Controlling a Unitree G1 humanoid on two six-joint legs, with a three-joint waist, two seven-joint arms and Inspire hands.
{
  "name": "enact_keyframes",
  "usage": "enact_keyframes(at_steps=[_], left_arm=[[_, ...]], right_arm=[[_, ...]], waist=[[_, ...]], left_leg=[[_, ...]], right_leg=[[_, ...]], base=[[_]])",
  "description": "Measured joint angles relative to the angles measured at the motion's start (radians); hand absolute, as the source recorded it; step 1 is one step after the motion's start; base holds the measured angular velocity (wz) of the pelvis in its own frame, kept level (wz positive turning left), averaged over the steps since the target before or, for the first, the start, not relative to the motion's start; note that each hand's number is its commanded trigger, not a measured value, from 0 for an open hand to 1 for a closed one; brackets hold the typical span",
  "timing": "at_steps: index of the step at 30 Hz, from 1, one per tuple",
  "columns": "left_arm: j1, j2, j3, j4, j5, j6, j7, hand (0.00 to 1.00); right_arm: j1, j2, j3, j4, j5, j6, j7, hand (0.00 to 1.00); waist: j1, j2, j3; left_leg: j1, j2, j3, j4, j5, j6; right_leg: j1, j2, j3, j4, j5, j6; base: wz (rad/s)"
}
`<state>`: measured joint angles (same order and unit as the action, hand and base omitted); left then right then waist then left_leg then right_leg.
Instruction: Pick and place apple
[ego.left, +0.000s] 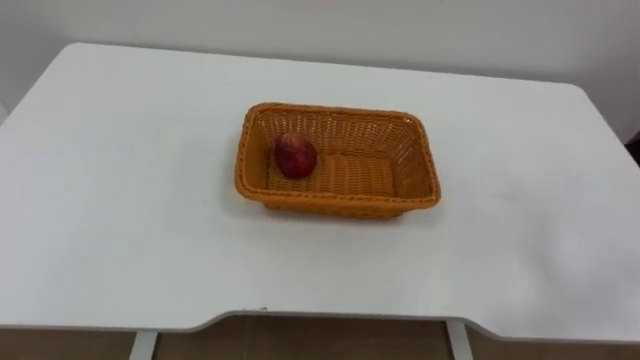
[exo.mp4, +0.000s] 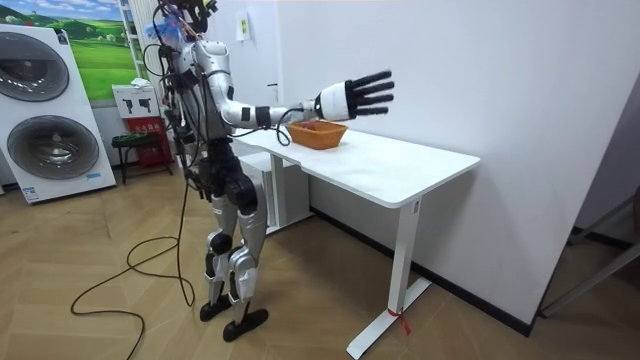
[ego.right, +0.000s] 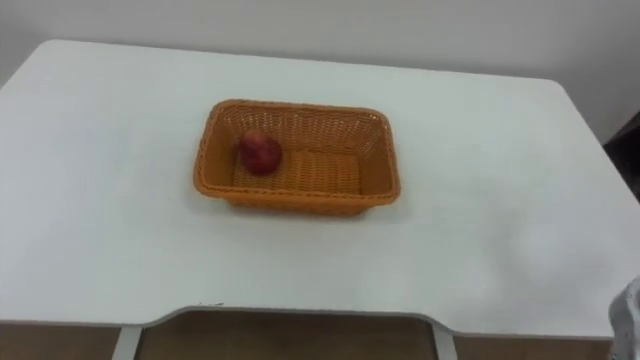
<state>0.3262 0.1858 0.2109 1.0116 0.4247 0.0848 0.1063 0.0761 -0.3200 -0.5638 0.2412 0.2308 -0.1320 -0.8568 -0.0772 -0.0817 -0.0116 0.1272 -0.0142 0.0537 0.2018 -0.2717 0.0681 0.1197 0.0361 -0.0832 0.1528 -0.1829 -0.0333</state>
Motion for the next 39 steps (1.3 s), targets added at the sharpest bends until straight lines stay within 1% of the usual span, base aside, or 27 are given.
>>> enact_keyframes(at_steps=[2, 3, 4, 5, 7, 8, 9, 10, 11, 12, 13, 14, 15, 16, 17, 19, 21, 22, 25, 27, 28, 30, 31, 32, 34, 36, 39], left_arm=[[0.0, 0.001, 0.012, -0.006, 0.001, 0.008, 0.0, 0.0], [0.0, -0.001, 0.018, -0.01, 0.001, 0.015, 0.0, 0.0], [0.0, -0.001, 0.021, -0.011, 0.001, 0.018, 0.002, 0.0], [0.001, -0.001, 0.023, -0.011, 0.001, 0.023, 0.008, 0.0], [-0.002, -0.002, 0.022, -0.017, 0.0, 0.03, 0.01, 0.0], [-0.001, -0.002, 0.022, -0.019, 0.0, 0.03, 0.011, 0.0], [-0.003, -0.002, 0.022, -0.019, 0.0, 0.029, 0.014, 0.0], [-0.003, -0.003, 0.022, -0.018, 0.0, 0.028, 0.017, 0.0], [-0.002, -0.005, 0.026, -0.017, -0.001, 0.027, 0.019, 0.0], [-0.004, -0.008, 0.026, -0.018, 0.0, 0.027, 0.019, 0.0], [-0.004, -0.009, 0.026, -0.018, 0.002, 0.027, 0.019, 0.0], [-0.004, -0.012, 0.03, -0.019, 0.007, 0.026, 0.019, 0.0], [-0.003, -0.013, 0.03, -0.018, 0.008, 0.023, 0.018, 0.0], [-0.004, -0.014, 0.03, -0.015, 0.009, 0.023, 0.017, 0.0], [-0.006, -0.018, 0.029, -0.01, 0.01, 0.021, 0.015, 0.0], [-0.005, -0.024, 0.019, -0.007, 0.0, 0.019, 0.013, 0.0], [-0.007, -0.023, 0.017, 0.001, -0.002, 0.019, 0.011, 0.0], [-0.007, -0.023, 0.01, 0.003, -0.002, 0.019, 0.01, 0.0], [-0.009, -0.024, -0.002, 0.023, -0.001, 0.02, -0.002, 0.0], [-0.007, -0.034, -0.004, 0.029, 0.003, 0.03, -0.005, 0.0], [-0.008, -0.039, -0.003, 0.029, 0.003, 0.033, -0.006, 0.0], [-0.007, -0.052, -0.006, 0.029, 0.002, 0.035, -0.011, 0.0], [-0.009, -0.054, -0.01, 0.029, 0.001, 0.035, -0.011, 0.0], [-0.012, -0.055, -0.023, 0.03, 0.001, 0.035, -0.012, 0.0], [-0.018, -0.055, -0.043, 0.032, 0.001, 0.035, -0.014, 0.0], [-0.023, -0.055, -0.058, 0.034, 0.001, 0.035, -0.021, 0.0], [-0.025, -0.056, -0.076, 0.035, 0.001, 0.035, -0.034, 0.0]], right_arm=[[0.009, 0.0, -0.03, 0.106, 0.051, 0.005, -0.02, 0.0], [0.023, 0.001, -0.048, 0.173, 0.084, 0.018, -0.027, 0.0], [0.03, 0.0, -0.051, 0.21, 0.103, 0.023, -0.031, 0.0], [0.048, 0.003, -0.051, 0.275, 0.166, 0.031, -0.037, 0.0], [0.074, 0.01, -0.048, 0.383, 0.297, 0.054, -0.033, 0.0], [0.081, 0.011, -0.047, 0.413, 0.324, 0.058, -0.029, 0.0], [0.097, 0.02, -0.042, 0.476, 0.348, 0.06, -0.018, 0.0], [0.105, 0.028, -0.033, 0.507, 0.351, 0.06, -0.012, 0.0], [0.115, 0.046, -0.024, 0.572, 0.353, 0.062, 0.005, 0.0], [0.126, 0.067, -0.022, 0.633, 0.357, 0.07, 0.021, 0.0], [0.129, 0.075, -0.014, 0.662, 0.358, 0.072, 0.028, 0.0], [0.141, 0.097, 0.008, 0.721, 0.358, 0.082, 0.046, 0.0], [0.157, 0.121, 0.041, 0.759, 0.347, 0.095, 0.07, 0.0], [0.162, 0.13, 0.06, 0.776, 0.338, 0.102, 0.083, 0.0], [0.165, 0.14, 0.099, 0.815, 0.314, 0.113, 0.111, 0.0], [0.162, 0.142, 0.177, 0.87, 0.257, 0.125, 0.165, 0.0], [0.162, 0.143, 0.233, 0.882, 0.219, 0.13, 0.206, 0.0], [0.158, 0.145, 0.254, 0.883, 0.188, 0.134, 0.234, 0.0], [0.151, 0.149, 0.289, 0.889, 0.145, 0.134, 0.294, 0.0], [0.14, 0.157, 0.349, 0.926, 0.115, 0.141, 0.367, 0.0], [0.14, 0.16, 0.355, 0.933, 0.104, 0.148, 0.385, 0.0], [0.141, 0.165, 0.402, 0.969, 0.025, 0.161, 0.447, 0.0], [0.141, 0.165, 0.417, 0.972, 0.006, 0.167, 0.46, 0.0], [0.14, 0.166, 0.436, 0.984, -0.024, 0.172, 0.488, 0.0], [0.137, 0.166, 0.478, 1.005, -0.064, 0.178, 0.533, 0.0], [0.136, 0.166, 0.502, 1.009, -0.087, 0.178, 0.56, 0.0], [0.136, 0.166, 0.523, 1.011, -0.116, 0.181, 0.594, 0.0]], waist=[[-0.009, -0.001, -0.0007], [-0.014, 0.0, -0.0004], [-0.015, 0.001, -0.0004], [-0.019, 0.004, -0.0005], [-0.028, 0.014, 0.0034], [-0.028, 0.02, 0.0031], [-0.024, 0.029, 0.004], [-0.024, 0.035, 0.0025], [-0.025, 0.041, -0.0013], [-0.025, 0.05, 0.0008], [-0.024, 0.053, 0.0012], [-0.024, 0.054, 0.0008], [-0.021, 0.052, 0.0005], [-0.018, 0.051, 0.0009], [-0.007, 0.049, 0.0024], [0.012, 0.049, 0.0046], [0.029, 0.047, 0.0059], [0.032, 0.045, 0.0074], [0.033, 0.047, 0.0079], [0.036, 0.049, 0.0082], [0.036, 0.052, 0.0084], [0.047, 0.063, 0.0136], [0.051, 0.067, 0.016], [0.055, 0.073, 0.02], [0.06, 0.083, 0.0214], [0.062, 0.087, 0.0233], [0.061, 0.086, 0.0227]], left_leg=[[-0.001, 0.0, 0.001, 0.002, 0.0, 0.0], [-0.001, 0.0, 0.001, -0.001, 0.0, 0.0], [-0.002, 0.0, 0.001, -0.002, 0.0, 0.0], [-0.002, 0.001, 0.0, -0.003, 0.0, 0.0], [-0.002, 0.002, 0.003, -0.005, 0.0, 0.0], [-0.002, 0.002, 0.005, -0.004, 0.0, 0.0], [-0.002, 0.002, 0.007, -0.004, 0.0, 0.0], [-0.002, 0.003, 0.009, -0.004, 0.0, 0.0], [-0.002, 0.003, 0.013, -0.004, 0.0, 0.0], [-0.002, 0.002, 0.014, -0.004, 0.0, 0.0], [-0.001, 0.002, 0.016, -0.004, 0.0, 0.0], [-0.001, 0.002, 0.018, -0.004, 0.0, 0.0], [0.001, 0.002, 0.018, -0.004, 0.0, -0.001], [0.001, 0.003, 0.019, -0.005, 0.0, -0.001], [0.0, 0.003, 0.027, -0.005, 0.0, -0.001], [0.001, 0.003, 0.044, -0.005, 0.0, 0.0], [0.007, 0.003, 0.053, -0.006, -0.001, 0.002], [0.007, 0.003, 0.053, -0.005, -0.002, 0.003], [0.006, 0.002, 0.053, -0.006, -0.003, 0.006], [0.004, 0.002, 0.047, -0.005, -0.004, 0.007], [0.004, 0.002, 0.044, -0.005, -0.005, 0.007], [0.007, 0.002, 0.038, -0.006, -0.005, 0.007], [0.007, 0.002, 0.038, -0.006, -0.005, 0.007], [0.006, 0.002, 0.038, -0.006, -0.005, 0.007], [0.007, 0.002, 0.035, -0.006, -0.005, 0.007], [0.006, 0.002, 0.035, -0.005, -0.005, 0.007], [0.006, 0.002, 0.035, -0.005, -0.005, 0.007]], right_leg=[[0.0, 0.0, 0.001, 0.002, 0.0, 0.0], [-0.001, 0.0, 0.001, 0.004, 0.0, 0.0], [-0.002, 0.001, 0.001, 0.006, 0.0, 0.0], [-0.003, 0.0, 0.002, 0.009, 0.0, 0.0], [-0.01, 0.0, 0.003, 0.018, 0.0, 0.0], [-0.011, 0.0, 0.003, 0.018, 0.0, 0.0], [-0.012, 0.0, 0.006, 0.02, 0.0, 0.0], [-0.014, 0.0, 0.01, 0.022, 0.0, 0.0], [-0.014, 0.001, 0.016, 0.022, 0.0, -0.001], [-0.015, 0.001, 0.022, 0.021, 0.0, -0.001], [-0.015, 0.001, 0.022, 0.022, 0.0, -0.001], [-0.015, 0.002, 0.023, 0.023, -0.001, -0.001], [-0.016, 0.003, 0.026, 0.025, -0.001, -0.003], [-0.018, 0.002, 0.028, 0.027, -0.002, -0.003], [-0.026, 0.002, 0.034, 0.035, -0.004, -0.004], [-0.033, 0.004, 0.053, 0.036, -0.002, -0.001], [-0.032, 0.004, 0.055, 0.038, -0.001, 0.0], [-0.032, 0.004, 0.054, 0.038, 0.0, 0.001], [-0.032, 0.007, 0.051, 0.037, 0.001, 0.004], [-0.028, 0.007, 0.05, 0.033, 0.002, 0.004], [-0.027, 0.007, 0.049, 0.032, 0.001, 0.004], [-0.023, 0.003, 0.05, 0.032, 0.001, 0.004], [-0.024, 0.003, 0.05, 0.032, 0.001, 0.004], [-0.024, 0.002, 0.05, 0.031, 0.001, 0.004], [-0.024, 0.002, 0.047, 0.032, 0.001, 0.004], [-0.024, 0.002, 0.046, 0.032, 0.001, 0.004], [-0.024, 0.001, 0.04, 0.033, 0.001, 0.004]], base=[[0.0], [0.0], [0.0], [0.0], [-0.03], [-0.06], [-0.06], [-0.09], [-0.08], [-0.07], [0.0], [-0.04], [-0.06], [-0.15], [-0.22], [-0.25], [-0.15], [-0.05], [0.0], [0.08], [0.14], [0.08], [0.0], [0.0], [0.0], [0.0], [0.0]])
